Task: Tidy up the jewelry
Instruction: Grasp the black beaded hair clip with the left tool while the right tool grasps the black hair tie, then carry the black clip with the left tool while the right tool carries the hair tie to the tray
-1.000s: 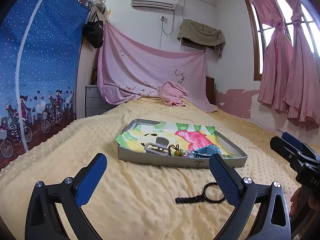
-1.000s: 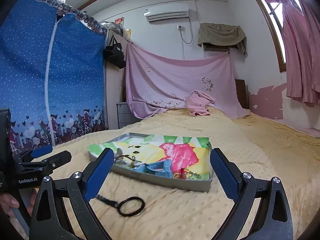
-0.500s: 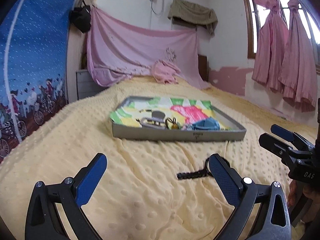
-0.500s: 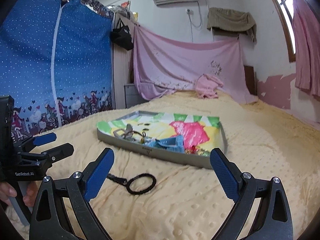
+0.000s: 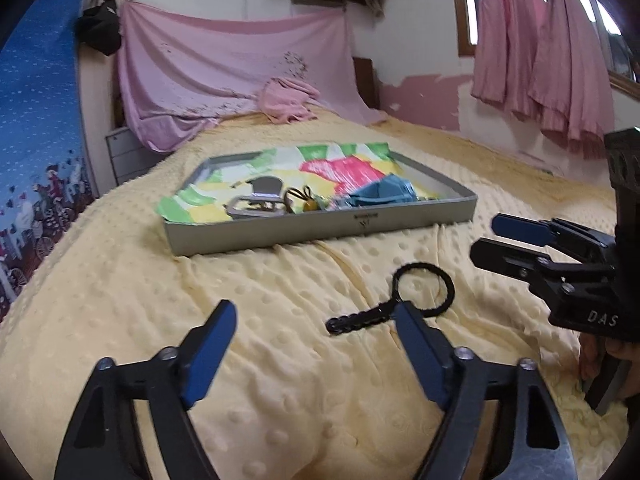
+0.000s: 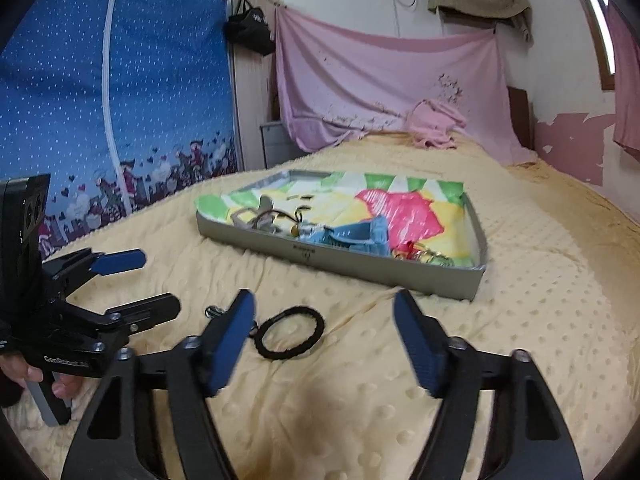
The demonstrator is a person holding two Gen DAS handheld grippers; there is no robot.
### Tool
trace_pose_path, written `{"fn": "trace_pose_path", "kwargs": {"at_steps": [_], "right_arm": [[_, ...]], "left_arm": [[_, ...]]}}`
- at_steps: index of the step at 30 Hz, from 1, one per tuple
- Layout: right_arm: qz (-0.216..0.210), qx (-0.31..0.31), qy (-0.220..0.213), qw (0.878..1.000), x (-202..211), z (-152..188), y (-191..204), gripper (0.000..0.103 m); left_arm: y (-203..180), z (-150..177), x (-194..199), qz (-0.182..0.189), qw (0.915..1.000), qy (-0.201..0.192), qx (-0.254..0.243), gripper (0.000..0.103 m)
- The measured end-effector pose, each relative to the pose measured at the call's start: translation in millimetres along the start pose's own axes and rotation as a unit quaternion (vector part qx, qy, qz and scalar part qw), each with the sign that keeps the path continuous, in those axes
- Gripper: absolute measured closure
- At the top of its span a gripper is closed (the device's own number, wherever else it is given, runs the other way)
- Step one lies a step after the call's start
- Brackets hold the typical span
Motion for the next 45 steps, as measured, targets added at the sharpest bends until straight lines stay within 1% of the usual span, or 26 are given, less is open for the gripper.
{"fn": "trace_pose_path", "kwargs": {"at_steps": [1, 3, 4, 6, 7, 8, 9, 10, 12, 14, 15, 18, 24, 26, 29, 32, 34, 38, 45], "right_arm": [[-0.006, -0.001, 0.007, 1.0, -3.9, 2.1, 0.7, 0.048], [-0.015, -0.004, 0.017, 1.0, -9.4, 4.6, 1.0, 0.056], [-0.022, -0.006, 0.026, 0.999, -14.1, 7.2, 1.2, 0.059], [-0.03, -0.01, 0.037, 0.999, -20.7, 10.6, 2.3, 0.067], [-0.035, -0.013, 0.046, 0.998, -25.6, 13.5, 2.5, 0.067], [-0.037, -0.015, 0.051, 0.998, -28.0, 14.7, 2.7, 0.067], [-0.041, -0.017, 0.055, 0.998, -30.6, 16.4, 3.2, 0.071], [-0.045, -0.018, 0.059, 0.997, -33.6, 18.0, 3.8, 0.073], [-0.051, -0.021, 0.066, 0.996, -38.7, 20.5, 4.8, 0.074], [-0.056, -0.022, 0.07, 0.996, -42.0, 22.0, 5.8, 0.075], [-0.061, -0.023, 0.073, 0.995, -44.4, 22.6, 6.0, 0.078], [-0.07, -0.028, 0.086, 0.993, -53.6, 25.5, 7.3, 0.079], [-0.084, -0.025, 0.102, 0.991, -68.0, 27.4, 11.4, 0.08], [-0.087, -0.026, 0.108, 0.99, -71.4, 29.0, 11.8, 0.082], [-0.092, -0.036, 0.111, 0.989, -74.6, 31.9, 11.2, 0.083], [-0.096, -0.045, 0.113, 0.988, -77.7, 34.4, 8.8, 0.085], [-0.097, -0.047, 0.115, 0.987, -79.8, 35.9, 9.8, 0.085], [-0.099, -0.047, 0.118, 0.987, -81.5, 38.0, 11.0, 0.086], [-0.099, -0.044, 0.123, 0.986, -83.4, 40.4, 13.4, 0.086]], "left_arm": [[-1.6, 0.4, -1.9, 0.003, 1.0, 0.005, -0.001, 0.031], [-4.4, 1.9, -7.6, 0.014, 0.9997, 0.02, -0.008, 0.04], [-6.2, 2.4, -10.1, 0.017, 0.9995, 0.025, -0.012, 0.042], [-9.5, 4.3, -16.6, 0.024, 0.9986, 0.04, -0.024, 0.047], [-9.8, 5.1, -19.8, 0.026, 0.9982, 0.045, -0.028, 0.048], [-11.4, 6.4, -22.8, 0.028, 0.9977, 0.052, -0.034, 0.052], [-13.0, 8.3, -27.2, 0.032, 0.9967, 0.064, -0.038, 0.056], [-14.2, 9.9, -30.5, 0.035, 0.9959, 0.074, -0.04, 0.058], [-16.7, 12.4, -36.4, 0.041, 0.9941, 0.09, -0.045, 0.063], [-18.1, 13.2, -38.7, 0.048, 0.9929, 0.097, -0.049, 0.064], [-19.3, 12.8, -39.9, 0.05, 0.9923, 0.1, -0.053, 0.065], [-21.8, 13.7, -45.1, 0.052, 0.9903, 0.111, -0.065, 0.068], [-23.9, 16.2, -56.1, 0.054, 0.9867, 0.132, -0.078, 0.071], [-23.7, 17.3, -57.5, 0.053, 0.9863, 0.135, -0.079, 0.071], [-23.3, 18.5, -59.3, 0.052, 0.9864, 0.135, -0.078, 0.075], [-23.1, 19.6, -59.2, 0.054, 0.9864, 0.136, -0.076, 0.076], [-23.4, 20.4, -59.6, 0.056, 0.9859, 0.138, -0.076, 0.082], [-25.6, 22.8, -60.7, 0.064, 0.9841, 0.146, -0.078, 0.088], [-27.1, 24.7, -61.1, 0.065, 0.9837, 0.149, -0.077, 0.089]]}}
Point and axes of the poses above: each gripper's, at about its wrist camera, not at the fingertips, and x roughly against the way its jaws point, y to its left, z to its underside, the point moved 8 cm from there along -x, roughly the way its jaws point, and after that the axes turned 14 degrees about x, right-handed, at the moved point
